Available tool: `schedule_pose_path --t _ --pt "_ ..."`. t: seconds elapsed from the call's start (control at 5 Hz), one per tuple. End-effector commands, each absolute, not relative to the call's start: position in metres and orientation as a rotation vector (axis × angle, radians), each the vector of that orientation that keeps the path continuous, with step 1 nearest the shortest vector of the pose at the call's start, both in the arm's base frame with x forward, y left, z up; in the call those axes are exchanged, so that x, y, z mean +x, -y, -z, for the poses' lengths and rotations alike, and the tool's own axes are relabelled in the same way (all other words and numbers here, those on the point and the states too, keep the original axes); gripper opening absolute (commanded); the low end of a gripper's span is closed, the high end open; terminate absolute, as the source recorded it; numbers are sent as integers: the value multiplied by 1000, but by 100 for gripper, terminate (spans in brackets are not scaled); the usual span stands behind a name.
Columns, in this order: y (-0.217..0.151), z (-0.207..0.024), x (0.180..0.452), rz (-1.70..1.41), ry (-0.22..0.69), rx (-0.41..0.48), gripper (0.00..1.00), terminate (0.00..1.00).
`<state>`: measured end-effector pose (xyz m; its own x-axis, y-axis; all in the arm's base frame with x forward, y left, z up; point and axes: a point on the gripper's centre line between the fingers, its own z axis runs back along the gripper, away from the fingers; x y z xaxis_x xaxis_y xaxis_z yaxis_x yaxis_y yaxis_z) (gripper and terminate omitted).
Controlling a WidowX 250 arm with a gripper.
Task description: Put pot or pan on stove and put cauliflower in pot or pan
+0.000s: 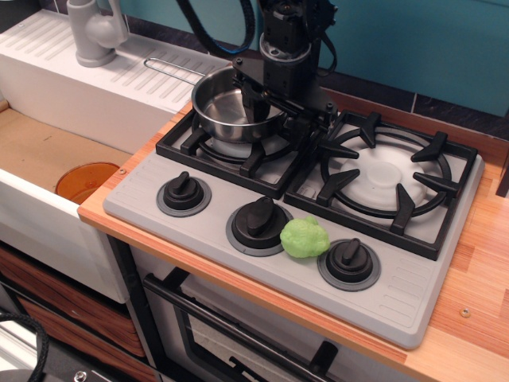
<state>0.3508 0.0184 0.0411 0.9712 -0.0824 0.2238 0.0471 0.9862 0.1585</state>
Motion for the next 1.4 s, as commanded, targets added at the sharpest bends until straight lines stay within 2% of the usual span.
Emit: schedule_pose_path --t 0.0,0.2,0.4,0.6,0.8,1.2 --pt "-14 -60 365 56 287 158 0 0" --pt "-11 -62 369 62 290 154 0 0" --pt "-7 -76 371 113 287 117 0 0" --pt "8 -108 367 154 250 103 0 0" --pt "33 -131 362 151 217 114 0 0" --pt "87 -141 350 132 201 134 0 0"
